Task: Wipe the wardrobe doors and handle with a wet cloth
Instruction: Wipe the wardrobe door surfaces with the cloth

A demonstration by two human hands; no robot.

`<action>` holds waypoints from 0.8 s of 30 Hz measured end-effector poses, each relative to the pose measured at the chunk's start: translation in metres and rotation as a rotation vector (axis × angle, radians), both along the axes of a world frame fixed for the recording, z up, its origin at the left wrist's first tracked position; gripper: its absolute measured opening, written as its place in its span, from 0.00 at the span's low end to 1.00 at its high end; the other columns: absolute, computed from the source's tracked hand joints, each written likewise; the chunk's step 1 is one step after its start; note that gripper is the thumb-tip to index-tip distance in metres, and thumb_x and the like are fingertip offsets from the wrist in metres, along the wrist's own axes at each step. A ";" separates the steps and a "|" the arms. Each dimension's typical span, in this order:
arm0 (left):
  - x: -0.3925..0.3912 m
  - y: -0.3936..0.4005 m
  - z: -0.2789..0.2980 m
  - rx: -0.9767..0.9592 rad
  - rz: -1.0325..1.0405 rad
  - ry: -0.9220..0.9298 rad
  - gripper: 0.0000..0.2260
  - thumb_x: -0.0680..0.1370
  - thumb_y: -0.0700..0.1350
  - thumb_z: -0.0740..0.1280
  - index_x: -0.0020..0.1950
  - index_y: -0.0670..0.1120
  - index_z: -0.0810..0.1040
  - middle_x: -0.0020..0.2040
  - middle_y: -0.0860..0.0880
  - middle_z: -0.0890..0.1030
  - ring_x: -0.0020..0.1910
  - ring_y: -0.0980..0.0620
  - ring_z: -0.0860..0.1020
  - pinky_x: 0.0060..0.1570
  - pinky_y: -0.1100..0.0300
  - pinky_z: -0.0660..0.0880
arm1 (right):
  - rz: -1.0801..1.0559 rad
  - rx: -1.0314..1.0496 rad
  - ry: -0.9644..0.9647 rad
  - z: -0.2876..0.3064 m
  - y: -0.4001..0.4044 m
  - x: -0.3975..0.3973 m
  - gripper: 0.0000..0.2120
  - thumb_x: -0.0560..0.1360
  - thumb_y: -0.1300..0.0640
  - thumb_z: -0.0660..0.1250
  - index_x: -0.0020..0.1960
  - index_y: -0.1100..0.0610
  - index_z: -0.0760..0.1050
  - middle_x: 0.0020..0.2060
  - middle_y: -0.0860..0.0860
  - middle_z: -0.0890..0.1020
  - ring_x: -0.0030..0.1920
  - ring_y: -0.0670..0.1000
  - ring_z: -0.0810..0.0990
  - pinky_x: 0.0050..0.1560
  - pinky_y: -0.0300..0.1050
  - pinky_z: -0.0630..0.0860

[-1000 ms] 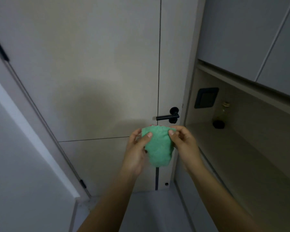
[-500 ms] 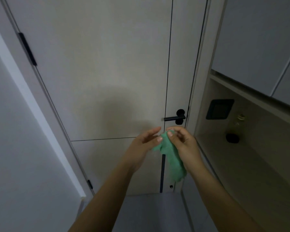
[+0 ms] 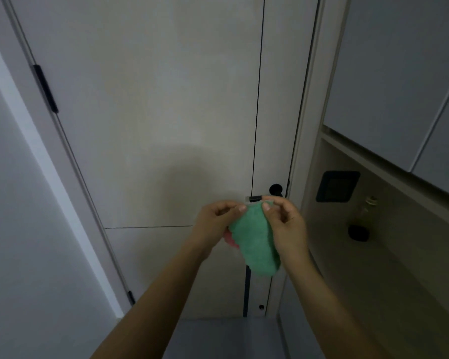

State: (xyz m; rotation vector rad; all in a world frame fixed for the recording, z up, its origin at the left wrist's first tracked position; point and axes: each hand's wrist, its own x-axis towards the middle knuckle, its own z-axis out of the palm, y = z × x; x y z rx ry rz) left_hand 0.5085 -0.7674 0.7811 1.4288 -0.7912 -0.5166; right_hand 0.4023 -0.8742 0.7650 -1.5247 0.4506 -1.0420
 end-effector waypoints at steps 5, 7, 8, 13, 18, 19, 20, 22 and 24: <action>0.021 -0.014 0.048 -0.021 0.054 -0.090 0.06 0.77 0.42 0.68 0.48 0.41 0.82 0.34 0.52 0.82 0.30 0.58 0.79 0.28 0.66 0.73 | -0.075 -0.196 -0.070 0.025 -0.010 0.026 0.14 0.78 0.58 0.65 0.57 0.41 0.71 0.52 0.46 0.77 0.48 0.40 0.77 0.47 0.34 0.76; 0.040 -0.018 0.073 -0.025 0.055 -0.096 0.07 0.76 0.42 0.68 0.49 0.40 0.83 0.40 0.48 0.84 0.37 0.55 0.81 0.36 0.65 0.76 | -0.157 -0.288 -0.111 0.037 -0.009 0.048 0.14 0.79 0.58 0.65 0.60 0.43 0.70 0.56 0.47 0.74 0.53 0.46 0.75 0.53 0.39 0.74; 0.047 -0.019 0.083 -0.015 0.041 -0.099 0.07 0.76 0.43 0.68 0.49 0.40 0.83 0.42 0.46 0.84 0.40 0.54 0.82 0.39 0.63 0.77 | -0.206 -0.335 -0.118 0.041 -0.007 0.056 0.14 0.79 0.57 0.64 0.62 0.47 0.70 0.57 0.48 0.72 0.55 0.48 0.73 0.56 0.41 0.72; 0.113 -0.029 0.129 0.044 0.006 -0.212 0.09 0.76 0.45 0.69 0.50 0.41 0.83 0.45 0.43 0.85 0.44 0.48 0.82 0.44 0.57 0.78 | -0.381 -0.585 -0.283 0.065 0.001 0.129 0.17 0.78 0.51 0.58 0.65 0.54 0.70 0.59 0.50 0.69 0.61 0.46 0.64 0.63 0.29 0.60; 0.171 -0.036 0.184 0.043 -0.168 -0.254 0.08 0.78 0.44 0.66 0.49 0.40 0.81 0.44 0.43 0.84 0.41 0.49 0.82 0.41 0.60 0.79 | -0.429 -0.726 -0.330 0.095 0.001 0.213 0.20 0.82 0.47 0.49 0.70 0.54 0.62 0.67 0.48 0.65 0.68 0.47 0.64 0.69 0.47 0.63; 0.184 -0.037 0.199 0.055 -0.195 -0.264 0.08 0.78 0.44 0.66 0.47 0.41 0.81 0.42 0.44 0.84 0.39 0.50 0.81 0.39 0.62 0.78 | -0.460 -0.752 -0.335 0.102 0.000 0.233 0.22 0.82 0.47 0.47 0.72 0.55 0.60 0.69 0.50 0.65 0.69 0.49 0.64 0.71 0.47 0.61; 0.198 -0.040 0.213 0.057 -0.221 -0.269 0.08 0.78 0.45 0.65 0.46 0.42 0.81 0.41 0.45 0.83 0.38 0.51 0.81 0.39 0.62 0.78 | -0.494 -0.762 -0.340 0.111 -0.003 0.251 0.23 0.82 0.47 0.46 0.73 0.57 0.59 0.70 0.52 0.65 0.71 0.51 0.63 0.72 0.47 0.58; 0.222 -0.046 0.245 0.057 -0.254 -0.285 0.09 0.79 0.45 0.64 0.49 0.41 0.80 0.42 0.45 0.83 0.39 0.51 0.80 0.42 0.62 0.77 | -0.578 -0.766 -0.341 0.135 -0.013 0.287 0.25 0.82 0.47 0.46 0.74 0.60 0.59 0.72 0.55 0.65 0.73 0.53 0.60 0.73 0.48 0.55; 0.249 -0.050 0.277 0.054 -0.255 -0.333 0.11 0.79 0.46 0.63 0.53 0.40 0.80 0.45 0.45 0.83 0.42 0.50 0.80 0.44 0.61 0.77 | -0.657 -0.787 -0.328 0.164 -0.022 0.324 0.25 0.81 0.50 0.48 0.75 0.61 0.57 0.73 0.56 0.63 0.74 0.53 0.57 0.74 0.49 0.52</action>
